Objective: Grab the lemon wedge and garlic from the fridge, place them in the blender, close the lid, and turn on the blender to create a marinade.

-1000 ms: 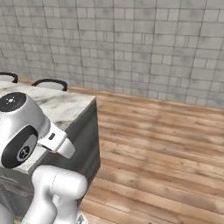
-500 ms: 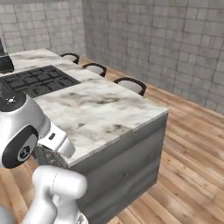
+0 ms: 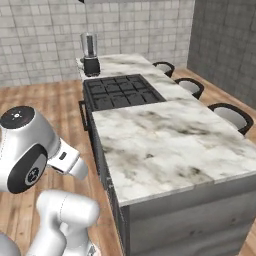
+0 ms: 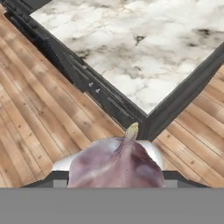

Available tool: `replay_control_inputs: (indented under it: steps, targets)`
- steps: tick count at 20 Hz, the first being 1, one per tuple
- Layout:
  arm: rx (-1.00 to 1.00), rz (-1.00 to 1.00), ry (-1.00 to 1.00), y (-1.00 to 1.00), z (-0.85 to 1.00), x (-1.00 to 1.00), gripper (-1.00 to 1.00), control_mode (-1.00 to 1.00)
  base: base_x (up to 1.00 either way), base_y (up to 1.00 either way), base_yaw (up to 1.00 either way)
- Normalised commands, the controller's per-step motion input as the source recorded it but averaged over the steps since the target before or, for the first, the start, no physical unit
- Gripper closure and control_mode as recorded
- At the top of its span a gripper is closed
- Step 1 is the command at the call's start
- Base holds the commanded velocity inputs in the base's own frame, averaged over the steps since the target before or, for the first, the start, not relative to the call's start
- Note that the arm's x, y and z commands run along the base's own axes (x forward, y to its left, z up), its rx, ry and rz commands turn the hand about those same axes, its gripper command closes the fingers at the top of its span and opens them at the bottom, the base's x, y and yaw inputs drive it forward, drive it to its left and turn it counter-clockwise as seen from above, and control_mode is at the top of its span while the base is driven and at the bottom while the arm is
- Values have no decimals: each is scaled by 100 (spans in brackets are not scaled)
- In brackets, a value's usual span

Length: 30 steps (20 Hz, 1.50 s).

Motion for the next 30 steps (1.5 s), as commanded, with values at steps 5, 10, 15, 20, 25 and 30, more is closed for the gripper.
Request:
replay_control_inputs:
  steps: [5,10,15,20,25,30]
  targets:
    - [0,0,0,0,0,0,100,100,83,100,13]
    - [0,0,0,0,0,0,100,100,92,100,0]
    - [0,0,0,0,0,0,100,100,-33,100,-6]
    - [0,0,0,0,0,0,100,100,34,100,-6]
    - [0,0,0,0,0,0,100,100,100,100,-26]
    - [0,0,0,0,0,0,100,100,100,98,-36]
